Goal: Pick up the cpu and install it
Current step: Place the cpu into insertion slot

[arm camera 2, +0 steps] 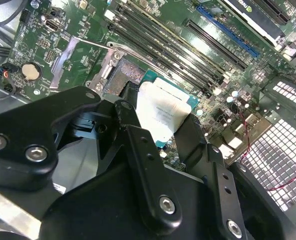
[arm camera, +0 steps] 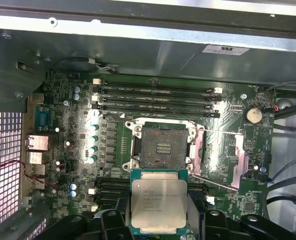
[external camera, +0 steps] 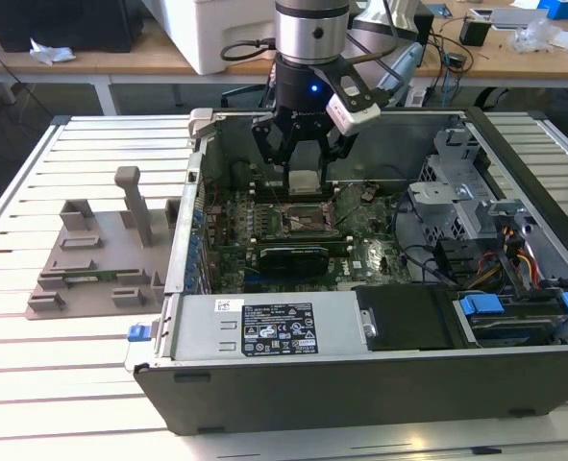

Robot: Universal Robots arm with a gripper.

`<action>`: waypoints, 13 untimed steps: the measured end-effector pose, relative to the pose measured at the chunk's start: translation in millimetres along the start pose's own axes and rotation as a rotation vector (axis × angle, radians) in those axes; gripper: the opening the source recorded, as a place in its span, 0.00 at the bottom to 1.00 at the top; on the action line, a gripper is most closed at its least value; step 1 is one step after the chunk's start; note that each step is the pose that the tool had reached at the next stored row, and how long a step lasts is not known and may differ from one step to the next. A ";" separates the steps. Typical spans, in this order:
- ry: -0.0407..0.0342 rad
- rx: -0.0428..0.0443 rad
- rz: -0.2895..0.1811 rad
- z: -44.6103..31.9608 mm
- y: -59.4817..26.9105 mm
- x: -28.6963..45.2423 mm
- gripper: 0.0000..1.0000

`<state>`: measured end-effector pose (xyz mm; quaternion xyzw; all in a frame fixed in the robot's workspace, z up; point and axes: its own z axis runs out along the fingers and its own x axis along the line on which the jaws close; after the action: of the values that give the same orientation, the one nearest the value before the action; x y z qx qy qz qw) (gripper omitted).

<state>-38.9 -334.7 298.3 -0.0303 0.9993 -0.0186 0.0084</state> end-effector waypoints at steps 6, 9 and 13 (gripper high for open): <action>0.0006 0.0002 0.018 0.0 0.0 -0.1 0.54; 0.0027 0.0011 0.074 0.0 0.0 -0.2 0.54; 0.0058 0.0024 0.154 0.0 0.0 -0.2 0.54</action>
<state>-38.7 -334.7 298.3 0.0469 0.9987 -0.0192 0.0069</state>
